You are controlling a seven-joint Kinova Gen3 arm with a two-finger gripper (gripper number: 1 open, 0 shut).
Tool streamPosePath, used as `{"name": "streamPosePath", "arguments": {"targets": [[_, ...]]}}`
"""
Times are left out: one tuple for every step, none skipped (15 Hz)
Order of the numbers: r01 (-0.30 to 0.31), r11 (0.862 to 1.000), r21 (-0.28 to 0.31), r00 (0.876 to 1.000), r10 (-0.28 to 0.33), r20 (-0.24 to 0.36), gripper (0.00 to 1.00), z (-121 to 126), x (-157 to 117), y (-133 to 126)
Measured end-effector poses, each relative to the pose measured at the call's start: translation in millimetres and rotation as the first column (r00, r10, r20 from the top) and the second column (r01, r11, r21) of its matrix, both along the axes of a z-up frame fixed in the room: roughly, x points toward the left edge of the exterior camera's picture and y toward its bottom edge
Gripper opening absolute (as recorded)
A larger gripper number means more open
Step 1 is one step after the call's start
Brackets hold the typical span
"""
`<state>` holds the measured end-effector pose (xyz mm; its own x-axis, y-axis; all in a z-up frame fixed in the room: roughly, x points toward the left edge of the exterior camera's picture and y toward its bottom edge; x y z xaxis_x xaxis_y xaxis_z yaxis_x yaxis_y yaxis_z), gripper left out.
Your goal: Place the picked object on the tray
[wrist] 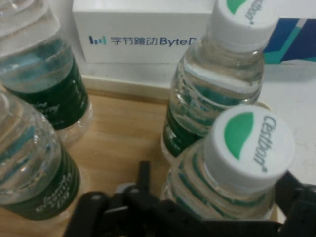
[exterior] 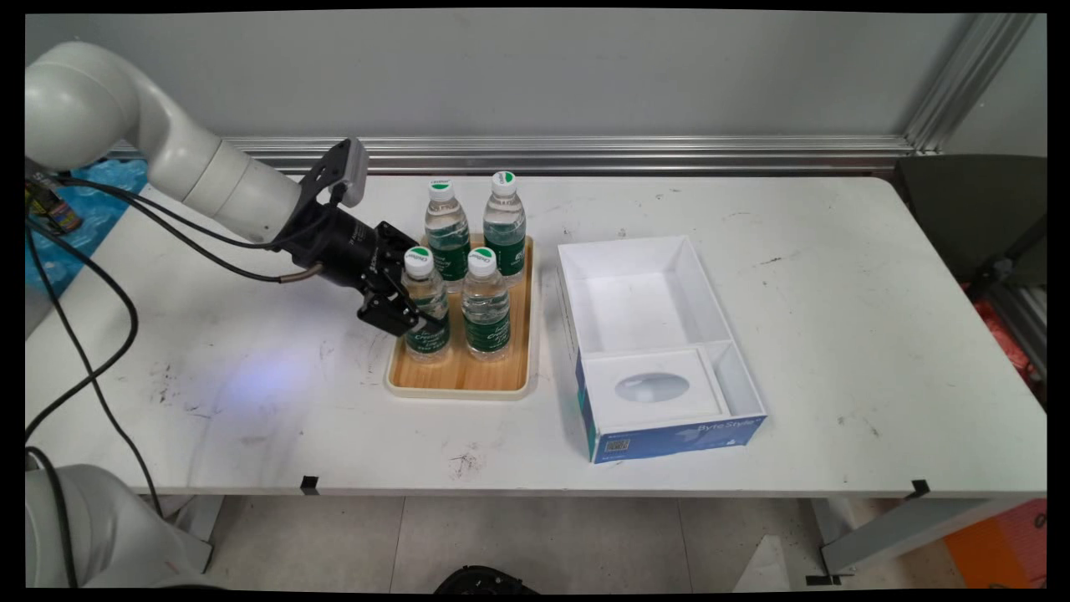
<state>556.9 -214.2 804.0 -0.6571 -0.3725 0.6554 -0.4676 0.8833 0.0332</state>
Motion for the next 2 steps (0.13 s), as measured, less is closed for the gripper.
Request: {"name": "streamPosePath", "arguments": {"targets": [[0.005,1.000,-0.001,1.000,-0.005,0.000,1.00,-1.6,0.2,0.4],[0.009,1.000,-0.002,1.000,-0.009,-0.001,1.00,-2.6,0.2,0.6]]}}
